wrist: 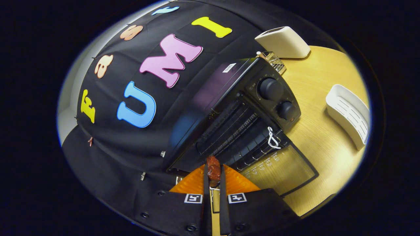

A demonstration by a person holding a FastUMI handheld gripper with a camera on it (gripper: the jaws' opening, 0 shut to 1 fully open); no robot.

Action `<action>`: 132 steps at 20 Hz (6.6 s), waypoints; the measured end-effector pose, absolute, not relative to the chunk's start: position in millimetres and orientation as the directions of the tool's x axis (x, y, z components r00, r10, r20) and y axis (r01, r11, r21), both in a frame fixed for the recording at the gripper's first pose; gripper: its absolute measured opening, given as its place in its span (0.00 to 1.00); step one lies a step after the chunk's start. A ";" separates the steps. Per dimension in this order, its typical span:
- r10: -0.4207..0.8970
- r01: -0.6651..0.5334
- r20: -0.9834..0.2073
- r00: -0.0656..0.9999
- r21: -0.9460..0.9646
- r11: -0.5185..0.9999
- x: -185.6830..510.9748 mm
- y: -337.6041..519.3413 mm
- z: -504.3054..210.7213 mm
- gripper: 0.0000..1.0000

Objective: Open the toaster oven, put the food inside, and close the toaster oven door.

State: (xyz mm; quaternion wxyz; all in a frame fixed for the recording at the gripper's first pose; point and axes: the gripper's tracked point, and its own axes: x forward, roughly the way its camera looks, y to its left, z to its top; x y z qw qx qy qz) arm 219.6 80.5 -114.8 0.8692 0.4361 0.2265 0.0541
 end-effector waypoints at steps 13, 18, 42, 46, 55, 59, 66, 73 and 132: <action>0.087 0.163 -0.283 0.955 0.747 0.645 274.5 84.5 -142.7 0.13; 0.073 0.170 -0.299 0.951 0.709 0.684 277.1 78.6 -146.1 0.17; 0.128 -0.040 -0.489 0.863 0.187 0.982 149.1 89.5 -133.1 0.98; 0.130 -0.068 -0.561 0.818 0.129 0.989 122.0 85.5 -148.6 0.98; 0.098 -0.095 -0.679 0.727 0.041 0.995 90.9 75.2 -204.5 0.99; 0.105 -0.124 -0.713 0.693 0.026 0.992 94.7 77.7 -227.8 0.99; 0.127 -0.172 -0.738 0.663 0.015 0.985 107.1 79.8 -250.1 0.99; 0.118 -0.174 -0.740 0.662 0.002 0.985 121.9 74.1 -248.5 0.98; 0.051 -0.050 0.034 0.998 -0.028 0.998 66.3 -16.1 129.3 0.98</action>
